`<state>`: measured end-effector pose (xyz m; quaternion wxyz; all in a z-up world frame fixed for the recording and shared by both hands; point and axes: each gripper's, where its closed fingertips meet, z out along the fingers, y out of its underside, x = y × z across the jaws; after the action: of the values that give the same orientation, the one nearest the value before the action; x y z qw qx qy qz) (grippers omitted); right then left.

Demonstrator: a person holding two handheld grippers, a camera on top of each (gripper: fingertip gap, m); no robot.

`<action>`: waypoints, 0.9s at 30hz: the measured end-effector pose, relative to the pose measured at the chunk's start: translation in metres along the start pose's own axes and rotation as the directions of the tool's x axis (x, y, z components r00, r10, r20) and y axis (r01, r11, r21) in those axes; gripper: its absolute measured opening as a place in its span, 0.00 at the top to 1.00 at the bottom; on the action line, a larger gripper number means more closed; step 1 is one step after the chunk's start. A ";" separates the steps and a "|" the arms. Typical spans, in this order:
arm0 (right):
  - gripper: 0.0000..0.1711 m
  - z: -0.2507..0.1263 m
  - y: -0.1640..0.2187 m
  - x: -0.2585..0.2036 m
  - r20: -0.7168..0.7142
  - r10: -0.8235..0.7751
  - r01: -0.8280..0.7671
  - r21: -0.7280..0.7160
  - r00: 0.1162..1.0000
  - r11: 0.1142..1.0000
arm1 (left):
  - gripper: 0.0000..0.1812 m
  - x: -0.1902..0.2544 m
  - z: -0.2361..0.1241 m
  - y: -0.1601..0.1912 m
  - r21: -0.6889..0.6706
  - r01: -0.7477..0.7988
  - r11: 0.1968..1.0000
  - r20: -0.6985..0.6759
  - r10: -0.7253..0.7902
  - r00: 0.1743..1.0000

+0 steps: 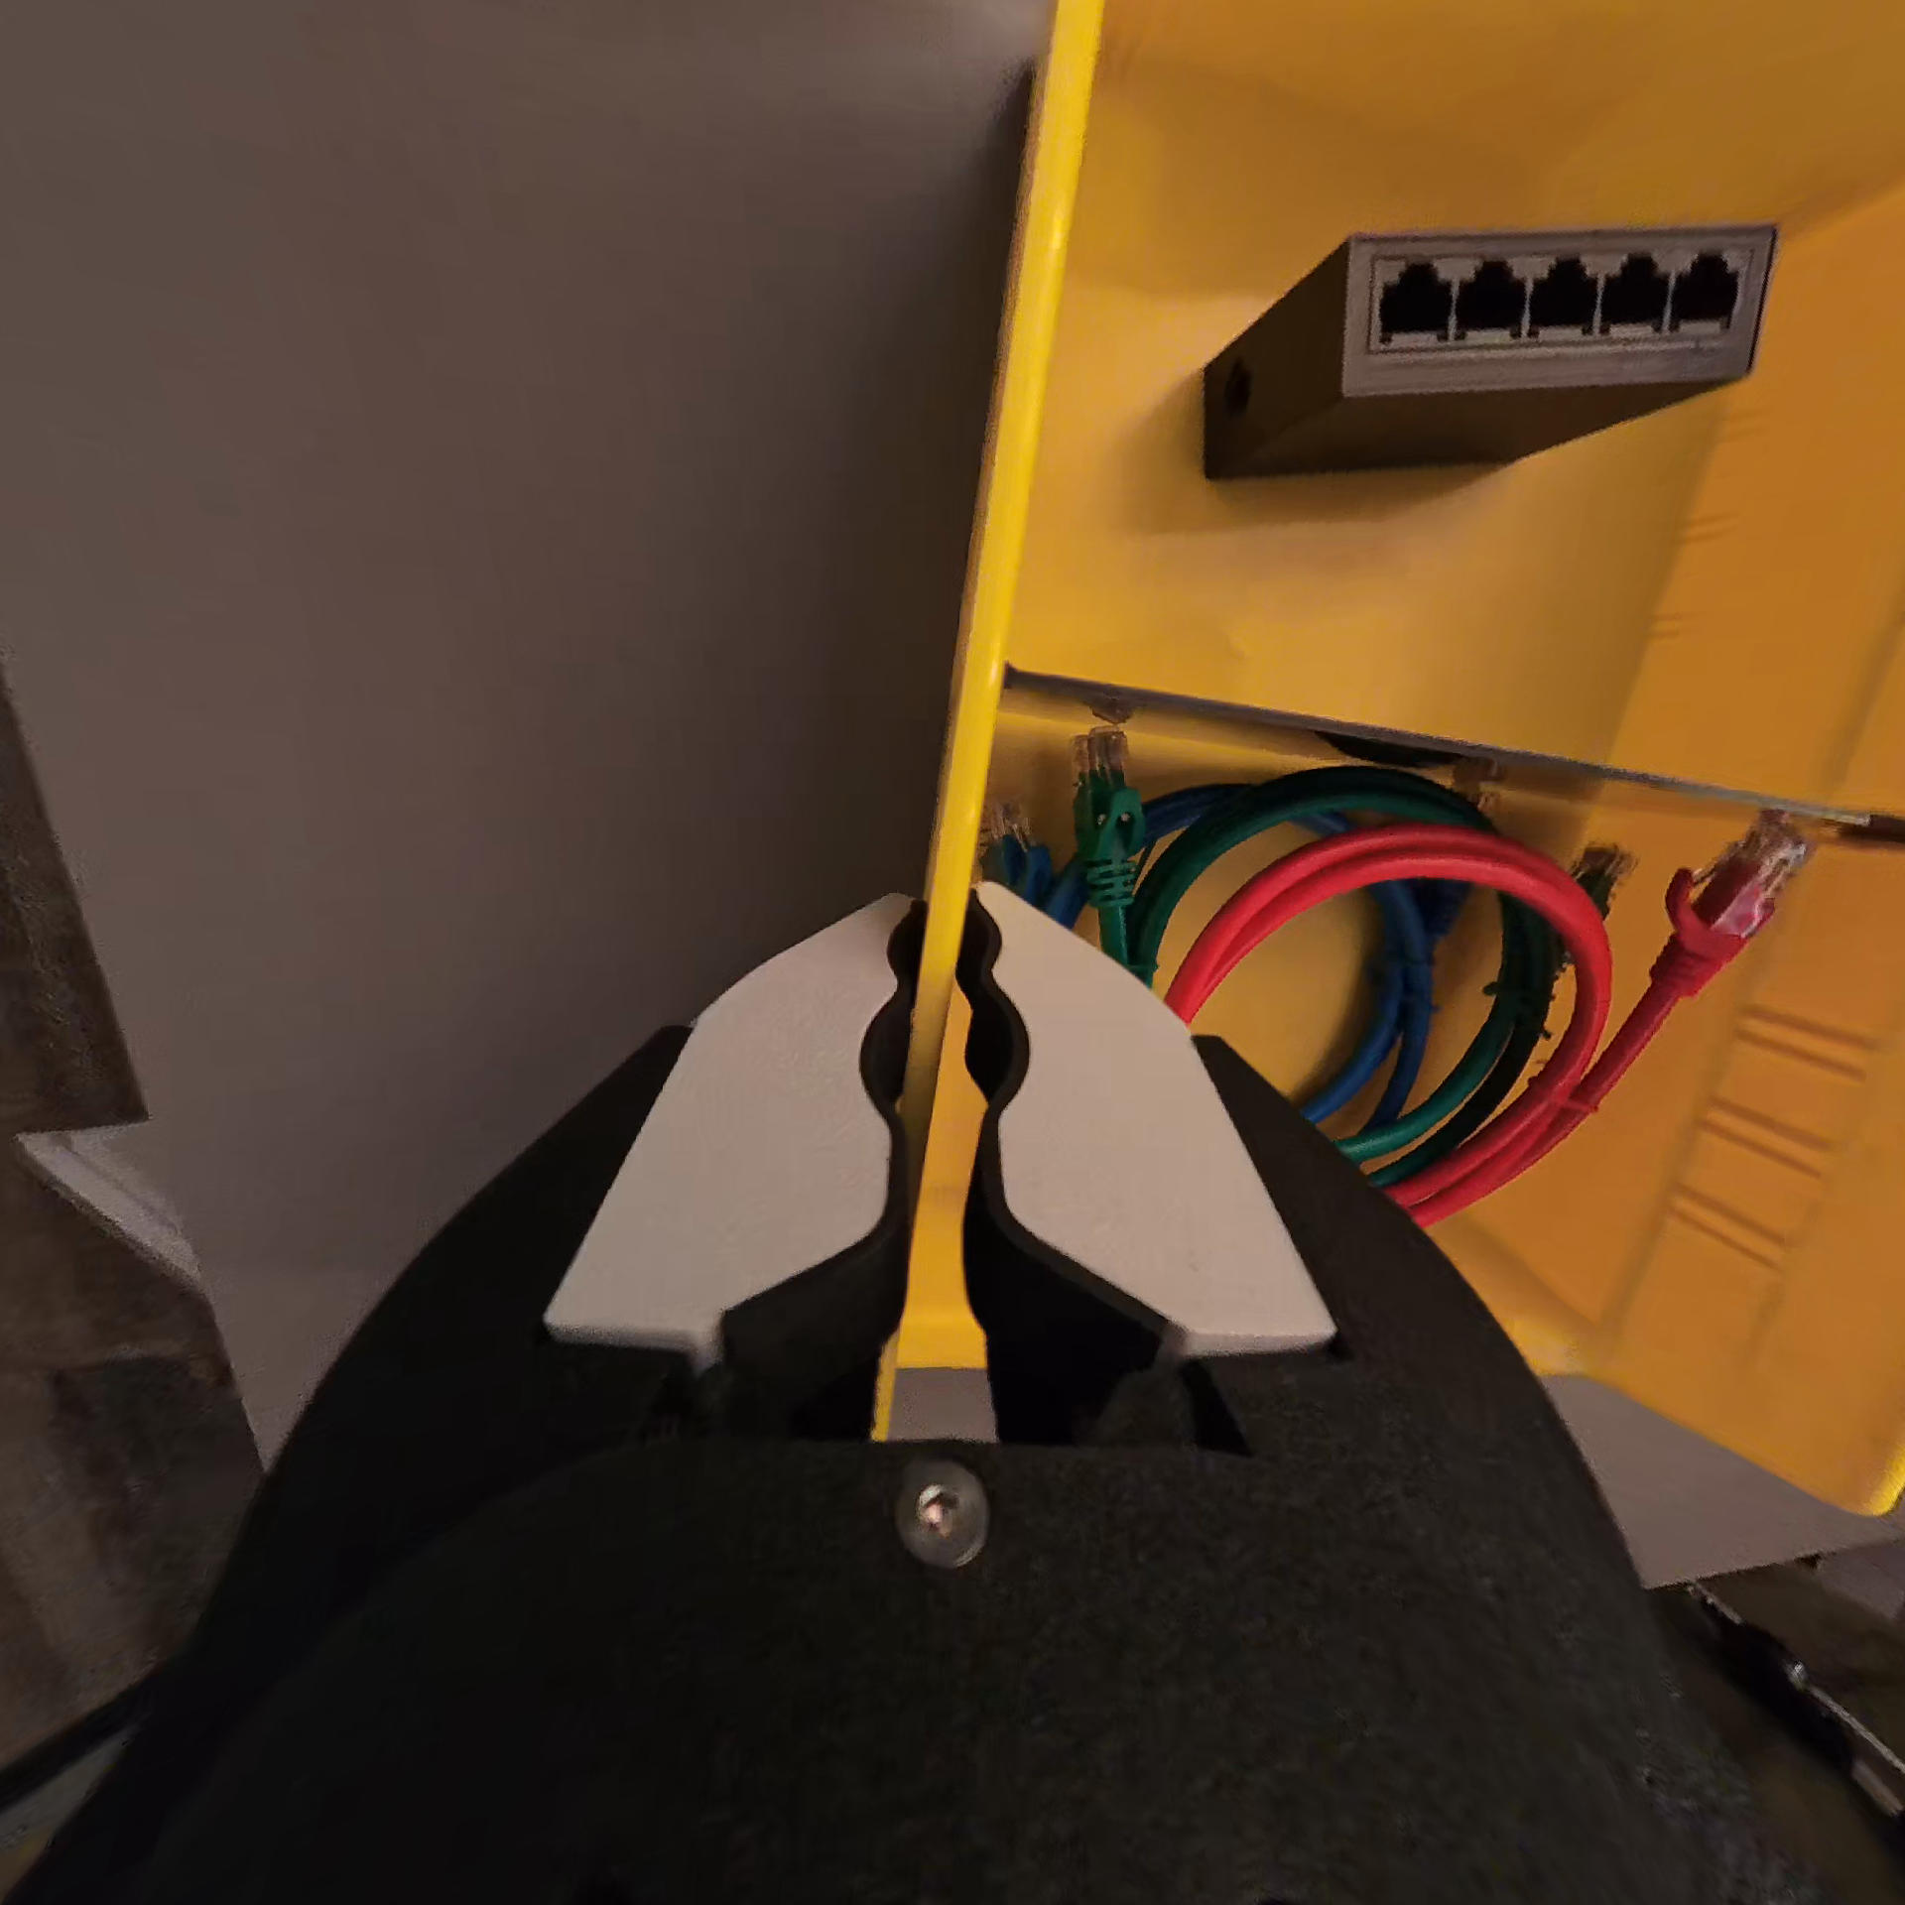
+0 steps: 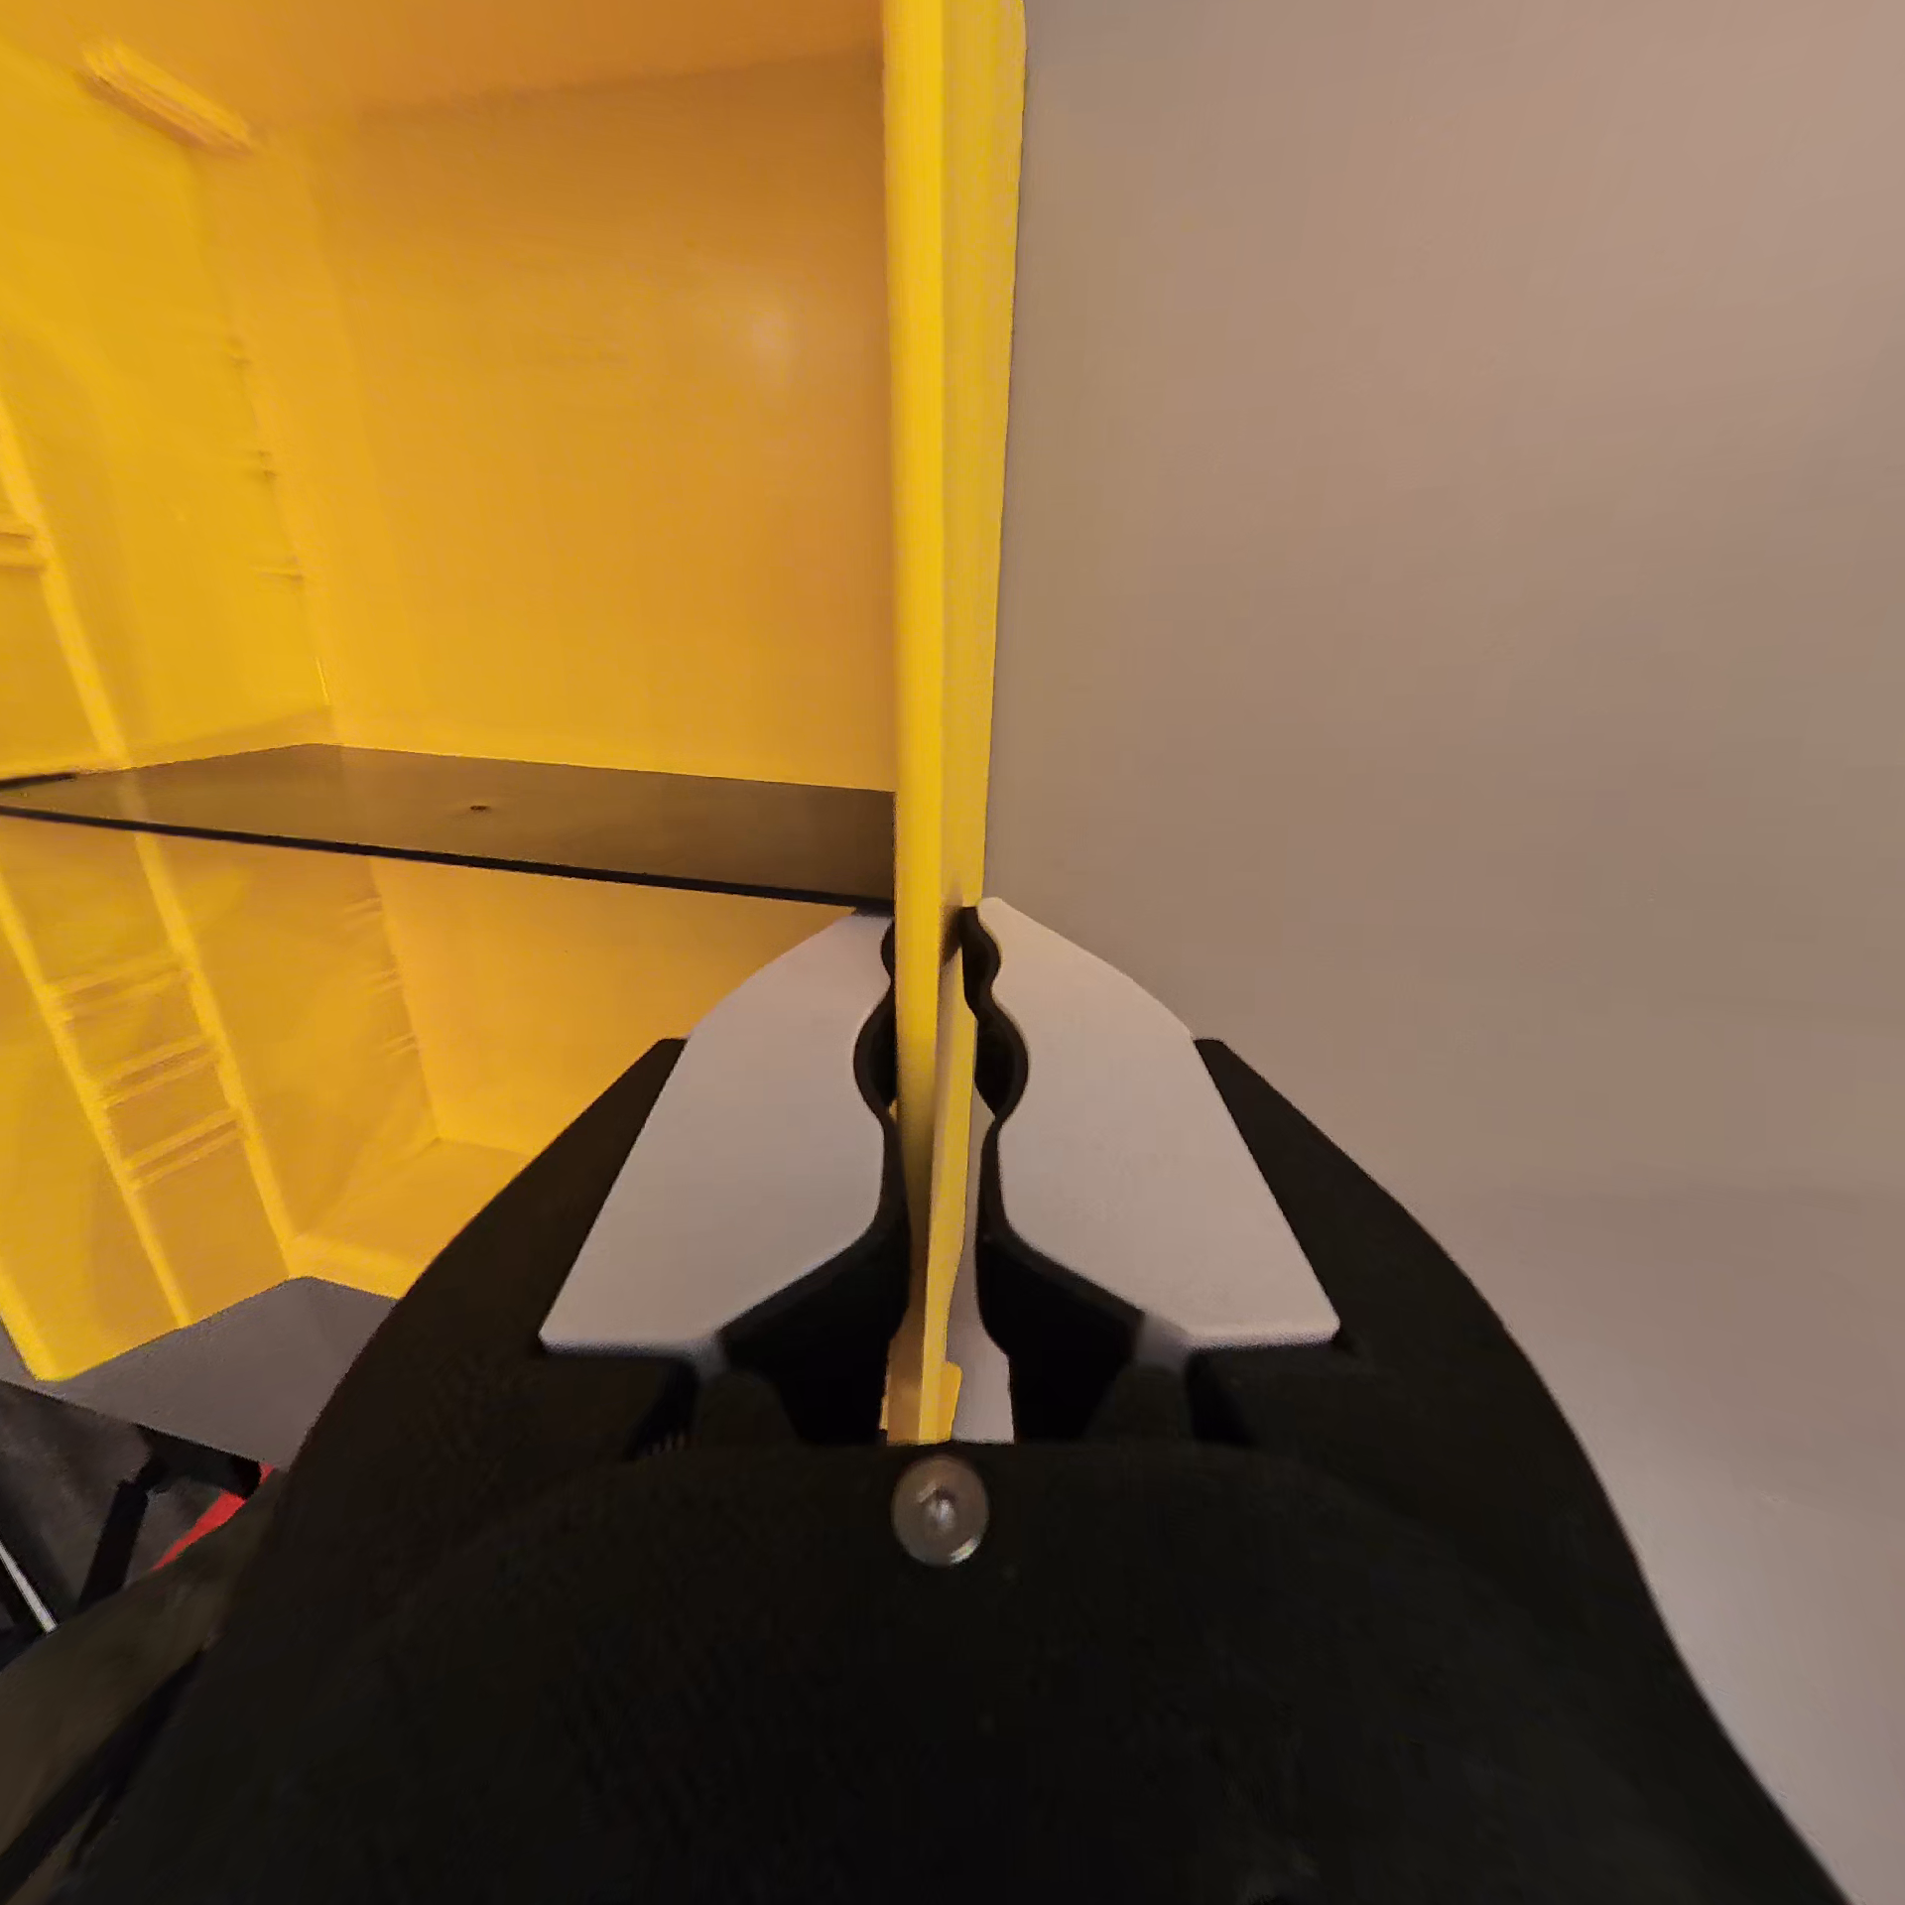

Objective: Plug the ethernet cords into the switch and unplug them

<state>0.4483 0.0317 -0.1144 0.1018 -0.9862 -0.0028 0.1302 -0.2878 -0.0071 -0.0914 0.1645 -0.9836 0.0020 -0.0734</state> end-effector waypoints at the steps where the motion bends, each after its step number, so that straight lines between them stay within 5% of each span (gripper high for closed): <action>1: 0.95 -0.001 0.001 0.003 -0.002 0.007 -0.007 0.001 1.000 1.000 | 0.97 -0.005 -0.002 0.002 0.008 0.028 1.000 -0.004 -0.028 1.000; 10: 0.95 -0.007 0.008 0.021 -0.018 0.040 -0.040 0.007 0.999 0.999 | 0.97 -0.027 -0.010 0.014 0.124 0.223 0.967 -0.008 -0.224 0.975; 27: 0.89 -0.011 0.009 0.012 0.009 0.009 -0.010 0.008 1.000 1.000 | 0.97 -0.014 -0.011 0.010 0.160 0.130 0.978 0.040 -0.139 0.990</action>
<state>0.4625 0.0208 -0.1093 0.1052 -0.9852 0.0020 0.1351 -0.3028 -0.0200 -0.0865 0.2362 -0.9670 -0.0746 -0.0590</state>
